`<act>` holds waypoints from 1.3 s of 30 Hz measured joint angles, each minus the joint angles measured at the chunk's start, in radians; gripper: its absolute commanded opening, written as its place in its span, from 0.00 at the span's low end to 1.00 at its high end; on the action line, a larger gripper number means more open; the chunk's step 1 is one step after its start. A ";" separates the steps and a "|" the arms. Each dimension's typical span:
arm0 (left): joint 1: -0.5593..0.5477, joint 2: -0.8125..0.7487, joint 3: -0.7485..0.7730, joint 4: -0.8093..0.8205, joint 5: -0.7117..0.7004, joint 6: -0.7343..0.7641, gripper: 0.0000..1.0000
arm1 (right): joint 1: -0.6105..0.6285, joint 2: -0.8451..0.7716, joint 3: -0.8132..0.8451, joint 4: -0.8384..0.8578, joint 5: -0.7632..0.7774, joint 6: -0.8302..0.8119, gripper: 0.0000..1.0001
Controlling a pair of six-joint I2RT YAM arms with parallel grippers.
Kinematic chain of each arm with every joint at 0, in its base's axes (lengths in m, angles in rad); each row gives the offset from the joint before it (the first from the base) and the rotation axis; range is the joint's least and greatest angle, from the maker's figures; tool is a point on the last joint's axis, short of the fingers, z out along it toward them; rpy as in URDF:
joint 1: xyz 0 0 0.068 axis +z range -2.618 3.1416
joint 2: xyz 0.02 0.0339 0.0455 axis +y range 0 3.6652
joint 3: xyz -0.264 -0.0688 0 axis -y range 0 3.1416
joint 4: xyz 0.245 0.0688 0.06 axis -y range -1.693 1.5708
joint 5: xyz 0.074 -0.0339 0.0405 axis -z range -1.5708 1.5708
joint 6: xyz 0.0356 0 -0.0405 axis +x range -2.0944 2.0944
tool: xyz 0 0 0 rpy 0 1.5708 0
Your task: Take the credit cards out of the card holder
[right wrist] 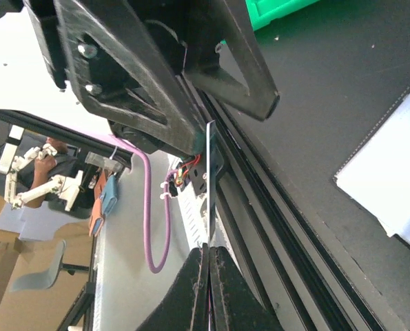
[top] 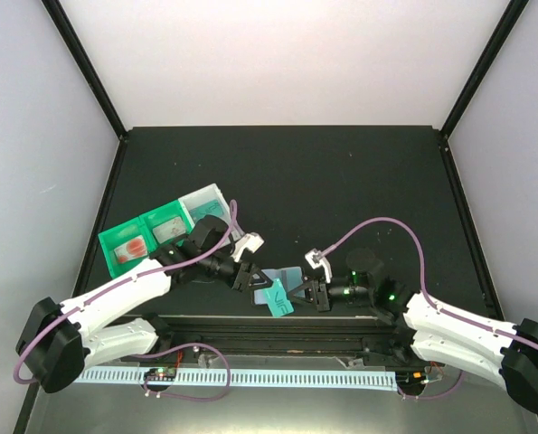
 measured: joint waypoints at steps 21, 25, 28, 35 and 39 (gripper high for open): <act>0.013 -0.044 -0.110 0.210 0.159 -0.154 0.02 | -0.005 -0.018 -0.040 0.005 0.025 0.048 0.19; 0.021 -0.063 -0.123 0.248 0.146 -0.194 0.02 | -0.005 -0.065 -0.035 -0.023 0.077 0.043 0.42; 0.027 -0.077 -0.126 0.268 0.118 -0.230 0.02 | -0.005 -0.096 -0.023 -0.074 0.127 0.039 0.64; 0.042 -0.158 -0.118 0.227 -0.085 -0.288 0.02 | -0.005 -0.181 -0.013 -0.144 0.217 0.047 0.94; 0.058 -0.213 -0.097 0.152 -0.283 -0.324 0.02 | -0.005 -0.203 -0.008 -0.172 0.244 0.047 1.00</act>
